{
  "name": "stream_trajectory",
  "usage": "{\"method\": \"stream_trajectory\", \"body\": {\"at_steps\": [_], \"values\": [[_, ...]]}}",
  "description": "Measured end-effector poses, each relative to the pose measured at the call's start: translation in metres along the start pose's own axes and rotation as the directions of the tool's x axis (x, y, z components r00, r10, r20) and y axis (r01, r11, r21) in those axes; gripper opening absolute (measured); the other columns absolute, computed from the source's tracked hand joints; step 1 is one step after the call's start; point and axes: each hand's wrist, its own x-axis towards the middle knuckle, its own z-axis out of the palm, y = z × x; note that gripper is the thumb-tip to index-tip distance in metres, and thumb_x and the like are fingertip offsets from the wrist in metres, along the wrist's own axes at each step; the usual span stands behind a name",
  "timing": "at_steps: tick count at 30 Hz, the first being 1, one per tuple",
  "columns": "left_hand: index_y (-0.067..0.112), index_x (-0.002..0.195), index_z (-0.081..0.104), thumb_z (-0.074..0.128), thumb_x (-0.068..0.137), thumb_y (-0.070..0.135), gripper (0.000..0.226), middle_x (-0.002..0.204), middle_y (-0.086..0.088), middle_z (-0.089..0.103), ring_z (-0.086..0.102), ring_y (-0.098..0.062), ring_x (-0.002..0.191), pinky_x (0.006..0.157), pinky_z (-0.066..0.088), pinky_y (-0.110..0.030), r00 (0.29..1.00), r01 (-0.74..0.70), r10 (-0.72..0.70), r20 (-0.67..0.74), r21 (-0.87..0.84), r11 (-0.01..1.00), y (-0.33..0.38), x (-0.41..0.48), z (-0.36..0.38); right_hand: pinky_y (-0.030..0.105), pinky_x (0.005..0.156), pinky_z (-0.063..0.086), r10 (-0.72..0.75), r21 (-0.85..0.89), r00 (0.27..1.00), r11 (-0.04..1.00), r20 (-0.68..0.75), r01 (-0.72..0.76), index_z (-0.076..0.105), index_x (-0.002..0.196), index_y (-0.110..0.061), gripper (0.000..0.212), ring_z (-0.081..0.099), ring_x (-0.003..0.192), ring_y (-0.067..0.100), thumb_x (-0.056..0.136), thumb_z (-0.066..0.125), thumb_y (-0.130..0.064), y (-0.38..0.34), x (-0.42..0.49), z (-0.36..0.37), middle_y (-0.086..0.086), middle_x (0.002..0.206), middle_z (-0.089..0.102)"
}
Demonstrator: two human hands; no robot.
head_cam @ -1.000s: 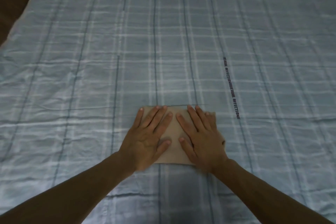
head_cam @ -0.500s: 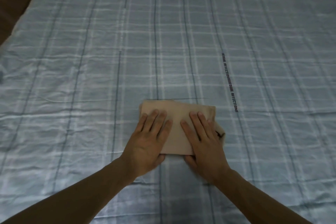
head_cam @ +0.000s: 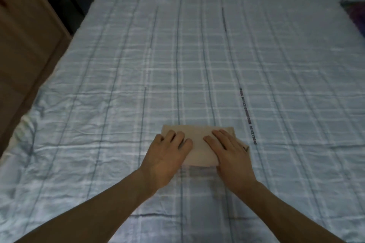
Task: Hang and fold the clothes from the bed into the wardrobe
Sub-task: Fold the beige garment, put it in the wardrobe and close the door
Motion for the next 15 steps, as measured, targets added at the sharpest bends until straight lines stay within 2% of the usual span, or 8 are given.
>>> {"method": "stream_trajectory", "body": {"at_steps": [5,9,12,15], "values": [[0.014,0.099,0.060,0.081,0.044,0.006,0.059,0.092,-0.007,0.058,0.056,-0.027,0.076,0.054,0.045,-0.038,0.989,0.004,0.001,-0.147,0.036,0.999,-0.022,-0.002,-0.086,0.055,0.089,0.054,-0.064,-0.011,0.994,0.998,-0.088,0.063,0.067,0.123,-0.010,0.059,0.059,0.122,0.039,0.066,0.079,0.002,-0.031,0.030,-0.085,0.018,0.130,0.062],[0.013,0.097,0.058,0.074,0.053,0.001,0.048,0.091,-0.009,0.059,0.056,-0.028,0.074,0.053,0.044,-0.038,0.955,0.015,0.015,-0.295,0.096,0.995,-0.039,-0.015,-0.179,0.047,0.083,0.055,-0.130,-0.057,0.967,0.991,-0.220,0.121,0.067,0.119,-0.009,0.046,0.063,0.112,0.035,0.075,0.072,-0.001,-0.073,0.046,-0.171,0.014,0.121,0.065],[0.012,0.097,0.056,0.070,0.057,0.000,0.044,0.092,-0.011,0.058,0.055,-0.029,0.074,0.052,0.042,-0.038,0.936,0.041,0.018,-0.351,0.160,0.986,-0.049,-0.035,-0.258,0.043,0.077,0.054,-0.184,-0.083,0.929,0.983,-0.320,0.166,0.068,0.116,-0.009,0.047,0.064,0.102,0.031,0.071,0.075,0.001,-0.109,0.052,-0.238,0.011,0.115,0.066],[0.013,0.099,0.053,0.071,0.056,0.001,0.048,0.093,-0.011,0.058,0.054,-0.029,0.075,0.052,0.041,-0.039,0.919,0.058,0.033,-0.392,0.219,0.974,-0.057,-0.059,-0.333,0.041,0.076,0.053,-0.234,-0.118,0.898,0.972,-0.373,0.204,0.066,0.117,-0.010,0.050,0.064,0.101,0.030,0.069,0.077,0.000,-0.146,0.055,-0.302,0.010,0.114,0.065]]}}
